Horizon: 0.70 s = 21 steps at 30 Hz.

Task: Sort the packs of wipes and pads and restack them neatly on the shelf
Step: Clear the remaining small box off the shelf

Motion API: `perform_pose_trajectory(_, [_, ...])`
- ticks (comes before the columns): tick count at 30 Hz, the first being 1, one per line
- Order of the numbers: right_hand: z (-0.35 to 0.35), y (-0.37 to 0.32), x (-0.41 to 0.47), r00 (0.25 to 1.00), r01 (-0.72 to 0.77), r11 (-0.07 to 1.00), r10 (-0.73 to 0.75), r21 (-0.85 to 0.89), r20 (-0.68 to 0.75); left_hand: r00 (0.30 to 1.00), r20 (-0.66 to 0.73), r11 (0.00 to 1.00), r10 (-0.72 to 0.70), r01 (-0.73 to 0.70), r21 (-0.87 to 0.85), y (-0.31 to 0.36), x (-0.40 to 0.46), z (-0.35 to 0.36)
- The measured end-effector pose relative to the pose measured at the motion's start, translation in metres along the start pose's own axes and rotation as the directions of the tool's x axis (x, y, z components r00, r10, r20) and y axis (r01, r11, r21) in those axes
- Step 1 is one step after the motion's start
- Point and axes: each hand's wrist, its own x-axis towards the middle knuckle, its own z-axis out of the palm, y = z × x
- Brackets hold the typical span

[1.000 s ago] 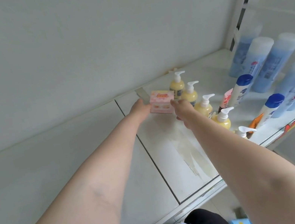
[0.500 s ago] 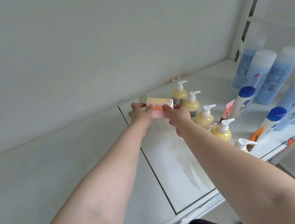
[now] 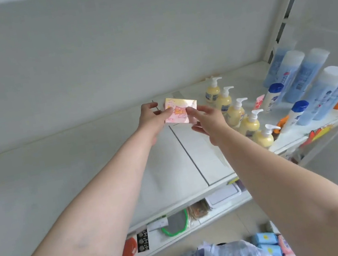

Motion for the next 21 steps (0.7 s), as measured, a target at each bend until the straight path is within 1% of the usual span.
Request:
perform_pose_trajectory(7, [-0.004, 0.028, -0.121, 1.000, 0.025, 0.999, -0.025, 0.045, -0.014, 0.984, 0.154, 0.982, -0.094, 0.117, -0.149, -0.035, -0.090, -0.047])
perform_pose_trajectory(10, [-0.015, 0.041, -0.168, 1.000, 0.018, 0.997, -0.017, 0.081, -0.018, 0.964, 0.244, 0.976, -0.103, 0.145, -0.161, -0.048, -0.125, -0.054])
perform_pose_trajectory(15, [-0.048, 0.058, -0.222, 1.000, 0.009, 0.990, -0.007, 0.138, -0.018, 0.936, 0.339, 0.968, -0.096, 0.167, -0.187, -0.051, -0.179, -0.049])
perform_pose_trajectory(18, [-0.075, 0.064, -0.249, 1.000, -0.002, 0.985, 0.004, 0.170, -0.015, 0.922, 0.383, 0.973, -0.058, 0.139, -0.185, -0.050, -0.213, -0.034])
perform_pose_trajectory(21, [-0.105, 0.072, -0.274, 0.999, -0.014, 0.982, 0.020, 0.186, -0.029, 0.917, 0.396, 0.978, -0.039, 0.116, -0.173, -0.054, -0.243, -0.011])
